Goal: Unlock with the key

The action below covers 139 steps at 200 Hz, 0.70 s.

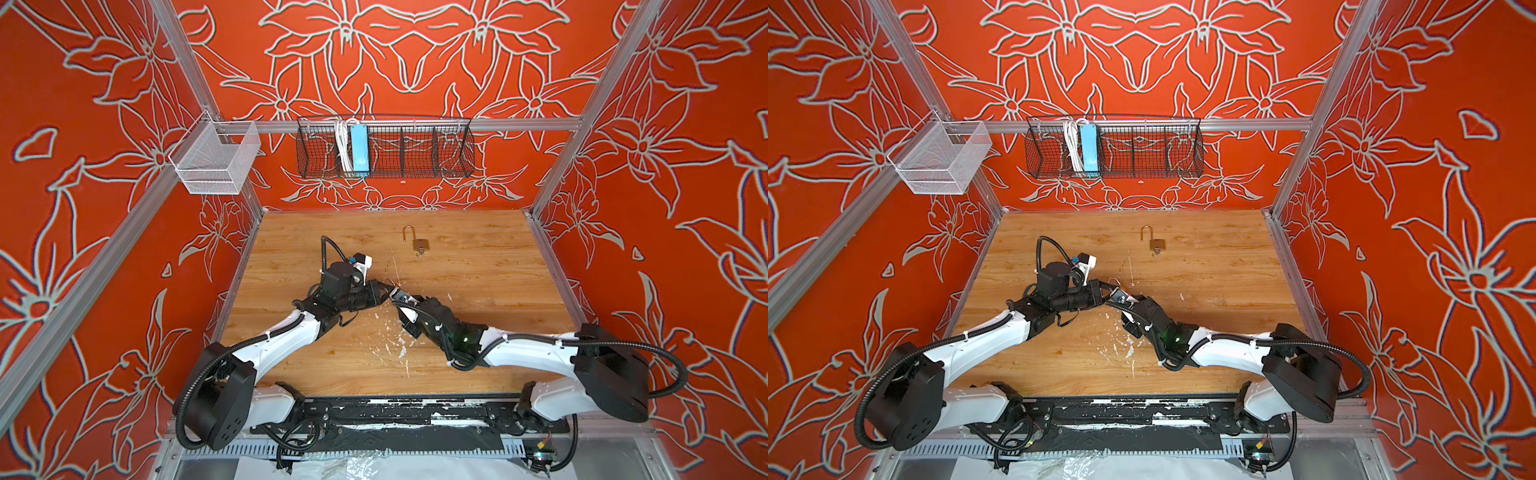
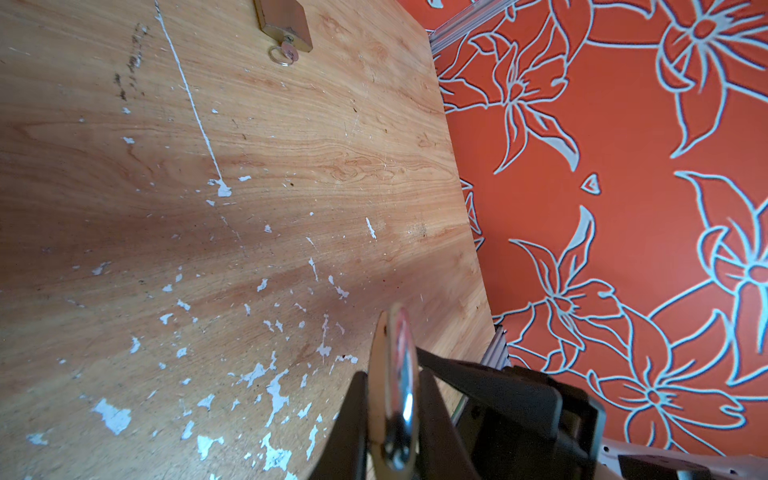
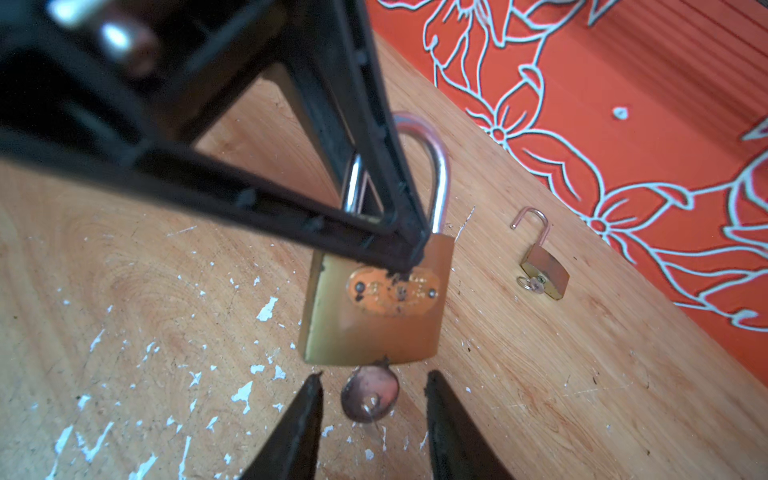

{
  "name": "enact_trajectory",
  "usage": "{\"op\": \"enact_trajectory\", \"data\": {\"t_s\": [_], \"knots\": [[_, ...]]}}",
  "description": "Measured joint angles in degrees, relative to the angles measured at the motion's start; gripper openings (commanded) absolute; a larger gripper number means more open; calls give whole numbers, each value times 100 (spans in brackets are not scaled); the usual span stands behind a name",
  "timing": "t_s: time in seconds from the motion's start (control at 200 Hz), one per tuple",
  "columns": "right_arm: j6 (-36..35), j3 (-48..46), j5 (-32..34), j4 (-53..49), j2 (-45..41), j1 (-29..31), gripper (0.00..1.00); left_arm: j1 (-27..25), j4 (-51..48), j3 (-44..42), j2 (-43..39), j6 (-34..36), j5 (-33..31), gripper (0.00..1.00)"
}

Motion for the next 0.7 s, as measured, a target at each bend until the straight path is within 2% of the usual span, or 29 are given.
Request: {"op": "enact_trajectory", "data": {"t_s": [0.075,0.25,0.696], "knots": [[0,11,7,0,0,0,39,-2,4,0,0,-17,22,0],[31,13,11,-17,59,0,27,-17,70,0,24,-70,59,0],[83,20,4,-74,63,0,8,-26,181,-26,87,-94,42,0]]}}
